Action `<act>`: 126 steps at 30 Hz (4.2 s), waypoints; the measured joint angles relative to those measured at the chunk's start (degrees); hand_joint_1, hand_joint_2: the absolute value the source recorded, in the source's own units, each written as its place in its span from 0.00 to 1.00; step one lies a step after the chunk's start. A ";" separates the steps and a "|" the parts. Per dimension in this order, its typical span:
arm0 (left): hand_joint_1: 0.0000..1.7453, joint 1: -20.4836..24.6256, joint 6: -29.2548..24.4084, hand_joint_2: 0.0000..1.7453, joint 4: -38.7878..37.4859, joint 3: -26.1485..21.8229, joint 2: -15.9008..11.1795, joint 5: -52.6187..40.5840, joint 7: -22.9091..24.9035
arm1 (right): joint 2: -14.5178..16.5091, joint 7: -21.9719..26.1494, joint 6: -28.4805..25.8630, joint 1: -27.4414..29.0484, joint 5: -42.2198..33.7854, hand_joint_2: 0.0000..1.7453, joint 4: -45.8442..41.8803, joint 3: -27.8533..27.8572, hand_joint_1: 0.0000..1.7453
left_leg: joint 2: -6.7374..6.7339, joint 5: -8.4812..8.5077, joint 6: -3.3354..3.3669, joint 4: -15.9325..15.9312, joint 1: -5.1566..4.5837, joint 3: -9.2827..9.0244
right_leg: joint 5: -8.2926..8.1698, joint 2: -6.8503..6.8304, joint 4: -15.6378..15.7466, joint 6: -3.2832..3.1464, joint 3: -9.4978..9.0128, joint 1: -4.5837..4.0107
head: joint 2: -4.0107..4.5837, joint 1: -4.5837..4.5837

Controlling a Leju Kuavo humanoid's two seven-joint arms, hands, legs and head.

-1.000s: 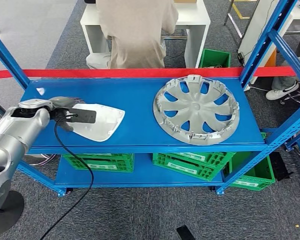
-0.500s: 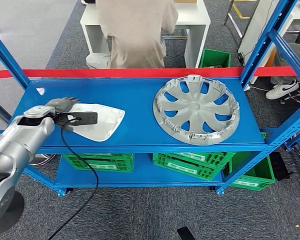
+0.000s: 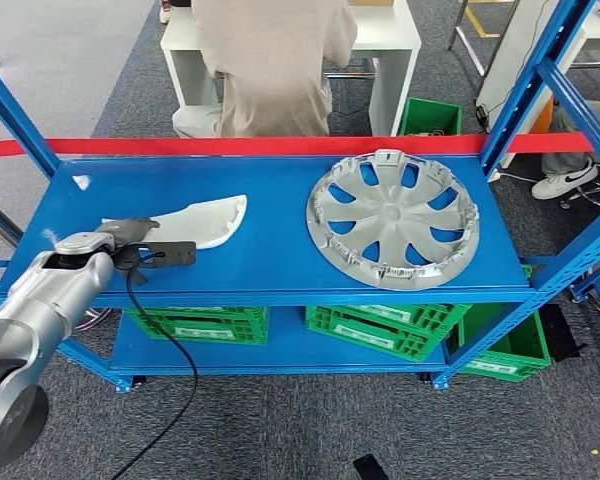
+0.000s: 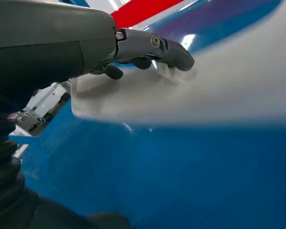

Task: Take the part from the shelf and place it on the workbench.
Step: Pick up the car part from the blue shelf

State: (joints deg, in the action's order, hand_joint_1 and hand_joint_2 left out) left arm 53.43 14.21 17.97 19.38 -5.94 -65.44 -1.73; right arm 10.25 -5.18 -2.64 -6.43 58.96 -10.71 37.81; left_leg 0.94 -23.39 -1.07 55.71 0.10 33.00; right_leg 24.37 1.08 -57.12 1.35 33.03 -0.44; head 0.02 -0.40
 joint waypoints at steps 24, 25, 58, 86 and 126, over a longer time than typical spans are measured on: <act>0.02 -1.07 2.99 1.00 -0.94 -4.91 0.30 2.95 2.23 | 0.00 -0.60 0.30 -0.64 1.62 0.00 0.00 0.03 0.00 | 0.02 0.01 0.01 -0.01 0.00 -0.39 | 0.00 -0.04 0.00 0.00 -0.42 0.00 | -0.01 0.00; 0.01 -1.08 2.94 1.00 -0.95 -5.11 0.30 2.96 1.79 | 0.00 -0.55 0.30 -0.65 1.66 0.00 0.00 0.03 0.00 | 0.02 0.01 0.01 -0.01 0.00 -0.39 | 0.00 -0.04 0.00 0.00 -0.42 0.00 | -0.01 0.00; 0.00 -1.74 -1.99 1.00 -0.95 -5.78 1.61 -0.57 -0.32 | 0.00 0.11 0.22 -0.56 1.54 0.00 0.00 0.05 0.00 | 0.02 0.04 0.03 -0.01 0.00 -0.38 | -0.01 -0.04 0.00 0.01 -0.42 0.00 | 0.00 -0.01; 0.00 -1.81 -2.23 1.00 -0.95 -5.78 1.90 -0.96 -0.39 | 0.00 0.11 0.22 -0.52 1.57 0.00 0.00 0.05 0.00 | 0.02 0.04 0.03 -0.01 0.00 -0.39 | -0.01 -0.04 0.00 0.01 -0.42 0.00 | 0.00 -0.01; 1.00 -3.09 -4.14 1.00 -0.95 -5.72 2.22 -2.50 -3.56 | 0.00 0.31 0.17 -0.54 2.38 0.00 0.00 0.05 0.00 | 0.02 0.03 0.03 -0.01 0.00 -0.37 | -0.01 -0.05 0.00 0.01 -0.40 0.00 | 0.00 0.00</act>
State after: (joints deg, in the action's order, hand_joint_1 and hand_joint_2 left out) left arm 50.34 10.07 17.03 13.66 -3.72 -67.94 -5.29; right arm 10.25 -4.87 -2.47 -6.97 61.34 -10.71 37.86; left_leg 0.96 -23.36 -1.04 55.70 0.10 32.63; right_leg 24.37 1.03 -57.12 1.36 32.63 -0.44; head 0.02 -0.40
